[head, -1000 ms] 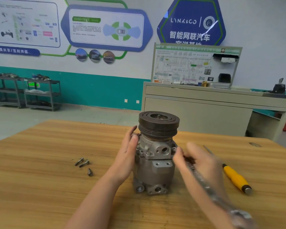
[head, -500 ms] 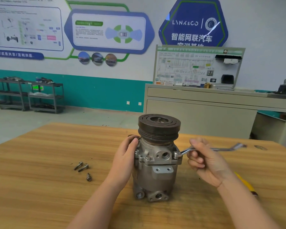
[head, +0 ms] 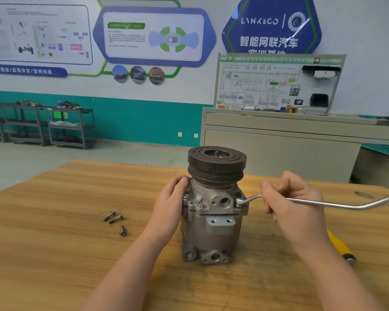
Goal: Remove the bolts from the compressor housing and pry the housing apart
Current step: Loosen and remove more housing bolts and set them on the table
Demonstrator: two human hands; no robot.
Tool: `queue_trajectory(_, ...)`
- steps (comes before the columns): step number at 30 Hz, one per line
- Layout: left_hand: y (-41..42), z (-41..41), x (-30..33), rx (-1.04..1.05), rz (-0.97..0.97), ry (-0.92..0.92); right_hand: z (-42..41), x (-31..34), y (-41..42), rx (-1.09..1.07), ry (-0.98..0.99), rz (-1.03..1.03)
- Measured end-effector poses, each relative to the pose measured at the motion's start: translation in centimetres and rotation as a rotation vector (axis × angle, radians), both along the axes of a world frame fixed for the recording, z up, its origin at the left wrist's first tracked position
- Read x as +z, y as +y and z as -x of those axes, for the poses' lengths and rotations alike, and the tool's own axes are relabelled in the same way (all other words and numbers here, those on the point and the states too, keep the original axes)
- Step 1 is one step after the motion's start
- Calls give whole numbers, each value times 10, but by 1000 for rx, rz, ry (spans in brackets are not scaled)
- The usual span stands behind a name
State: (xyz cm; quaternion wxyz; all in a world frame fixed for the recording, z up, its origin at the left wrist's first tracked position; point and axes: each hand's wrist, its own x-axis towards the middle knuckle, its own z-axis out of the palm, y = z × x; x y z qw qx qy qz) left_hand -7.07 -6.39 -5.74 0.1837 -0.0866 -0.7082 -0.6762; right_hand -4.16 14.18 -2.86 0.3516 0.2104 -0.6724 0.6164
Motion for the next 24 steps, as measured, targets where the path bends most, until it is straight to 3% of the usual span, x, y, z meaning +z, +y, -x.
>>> queue_trajectory(6,0,2,-1,13,-5,-20,-26,3,-27,-231,474,-518)
queue_trajectory(9,0,3,-2,10,12,-23,-24,4,-25,-268,528,-595)
queue_trajectory(17,1,0,0,5,5,-39,13,6,6,476,-372,291)
queue_trajectory(19,2,-2,1,7,12,-46,21,2,7,570,-597,484)
queue_trajectory(21,2,-2,1,12,18,-52,27,-2,6,574,-710,654)
queue_trajectory(24,1,-1,1,14,31,-58,30,-4,6,458,-648,807)
